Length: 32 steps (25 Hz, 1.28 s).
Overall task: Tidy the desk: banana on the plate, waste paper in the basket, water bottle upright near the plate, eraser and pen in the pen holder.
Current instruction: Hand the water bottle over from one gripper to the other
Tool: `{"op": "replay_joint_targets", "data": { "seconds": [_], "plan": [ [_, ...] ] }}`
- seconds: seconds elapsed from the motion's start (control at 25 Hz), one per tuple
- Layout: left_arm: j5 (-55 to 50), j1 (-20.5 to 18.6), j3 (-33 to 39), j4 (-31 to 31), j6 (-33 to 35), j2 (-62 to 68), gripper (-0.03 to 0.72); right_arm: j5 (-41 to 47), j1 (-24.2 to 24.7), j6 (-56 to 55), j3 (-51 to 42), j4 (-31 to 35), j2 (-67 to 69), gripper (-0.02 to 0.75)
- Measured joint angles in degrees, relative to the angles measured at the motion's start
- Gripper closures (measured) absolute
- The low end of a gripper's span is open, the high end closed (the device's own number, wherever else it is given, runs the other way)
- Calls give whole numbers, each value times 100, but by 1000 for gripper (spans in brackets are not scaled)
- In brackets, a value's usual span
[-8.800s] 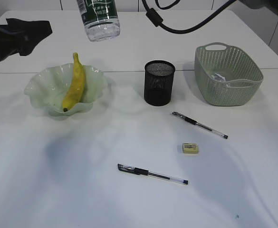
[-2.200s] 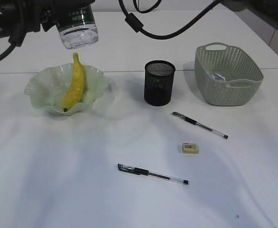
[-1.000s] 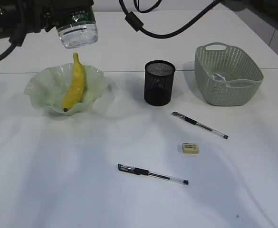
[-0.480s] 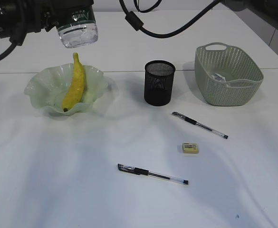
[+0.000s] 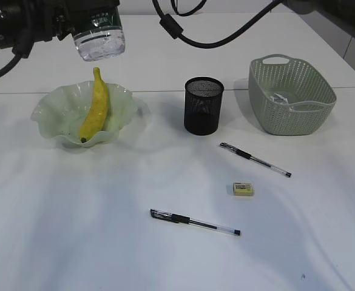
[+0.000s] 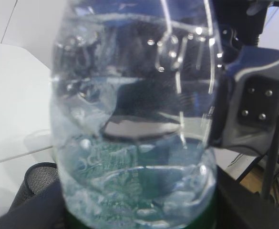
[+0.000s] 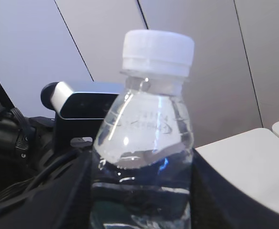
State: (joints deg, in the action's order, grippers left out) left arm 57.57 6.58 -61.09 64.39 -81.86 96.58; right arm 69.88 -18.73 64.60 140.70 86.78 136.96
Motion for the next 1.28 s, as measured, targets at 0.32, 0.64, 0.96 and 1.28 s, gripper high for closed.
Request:
{"op": "replay_joint_targets", "data": {
  "seconds": [0.32,0.64,0.96,1.28],
  "plan": [
    [0,0,0,0,-3,0,275,0,0,-9,0,0,0,362],
    [0,9,0,-15,-47,0,275,0,0,-169,0,0,0,362],
    [62,9,0,-25,-94,12,279,-10,0,-414,11,-44,0,360],
    [106,9,0,-25,-103,12,292,-10,10,-593,20,-32,0,315]
  ]
}}
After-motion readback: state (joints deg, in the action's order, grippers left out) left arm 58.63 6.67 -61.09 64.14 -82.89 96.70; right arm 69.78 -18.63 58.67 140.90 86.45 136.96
